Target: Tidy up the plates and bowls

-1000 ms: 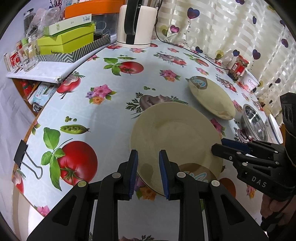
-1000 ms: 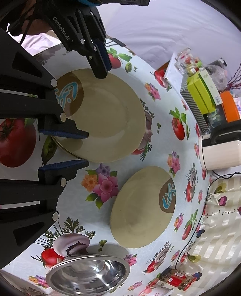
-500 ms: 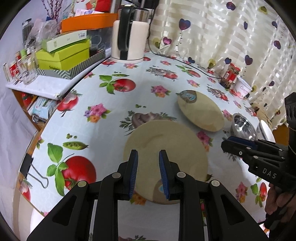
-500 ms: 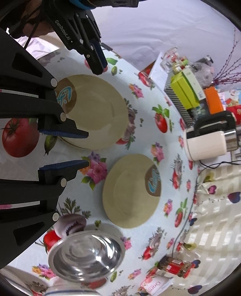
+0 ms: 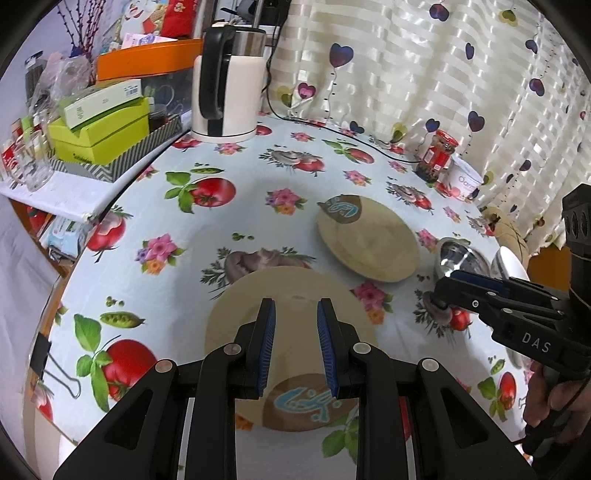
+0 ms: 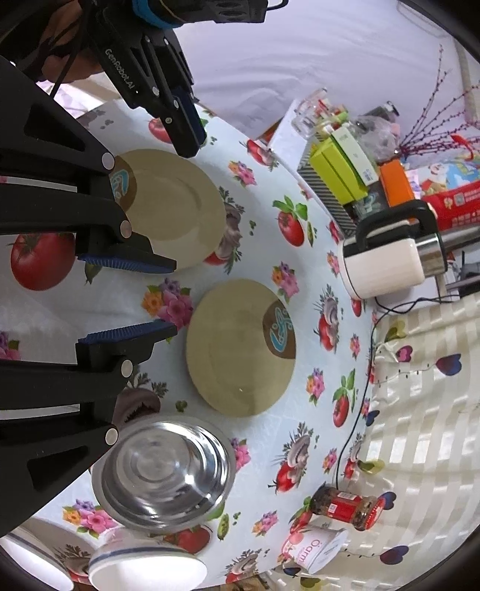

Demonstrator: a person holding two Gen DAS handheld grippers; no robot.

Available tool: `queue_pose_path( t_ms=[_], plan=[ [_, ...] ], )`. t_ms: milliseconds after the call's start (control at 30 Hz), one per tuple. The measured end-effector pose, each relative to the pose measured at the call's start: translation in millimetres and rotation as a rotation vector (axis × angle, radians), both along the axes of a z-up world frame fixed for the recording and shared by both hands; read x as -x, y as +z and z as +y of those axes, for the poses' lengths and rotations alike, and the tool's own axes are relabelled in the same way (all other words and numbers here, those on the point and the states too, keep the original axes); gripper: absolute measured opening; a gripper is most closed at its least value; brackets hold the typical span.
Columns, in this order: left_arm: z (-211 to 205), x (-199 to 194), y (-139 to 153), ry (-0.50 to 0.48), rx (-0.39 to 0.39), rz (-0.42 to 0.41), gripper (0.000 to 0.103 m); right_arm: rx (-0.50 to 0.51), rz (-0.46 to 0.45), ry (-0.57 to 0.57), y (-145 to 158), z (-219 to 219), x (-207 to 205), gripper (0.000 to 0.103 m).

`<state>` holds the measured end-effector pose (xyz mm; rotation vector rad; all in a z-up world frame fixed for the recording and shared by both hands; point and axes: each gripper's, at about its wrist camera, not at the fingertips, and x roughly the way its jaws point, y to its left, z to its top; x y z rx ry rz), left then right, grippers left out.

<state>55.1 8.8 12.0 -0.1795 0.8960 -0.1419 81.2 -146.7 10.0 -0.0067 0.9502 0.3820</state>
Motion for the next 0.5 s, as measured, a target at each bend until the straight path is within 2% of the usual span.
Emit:
queue_pose_path(
  t_ms=[100,233,500],
  plan=[
    [-3.3,-2.5,6.4,-0.012,0.003,-0.018,0.024,-0.008,-0.001,-0.009,4.3,-5.1,-3.3,0.033],
    [-6.2,-9.8,10.9,-0.017,0.016,-0.021,0.024,-0.005,-0.024,-0.004,13.4,-8.8,-6.0,0.049],
    [-10.1,-23.5,14.0,-0.023,0.022,-0.029,0.024,-0.008,-0.032,-0.021,21.5,-20.0,-18.2,0.05]
  ],
)
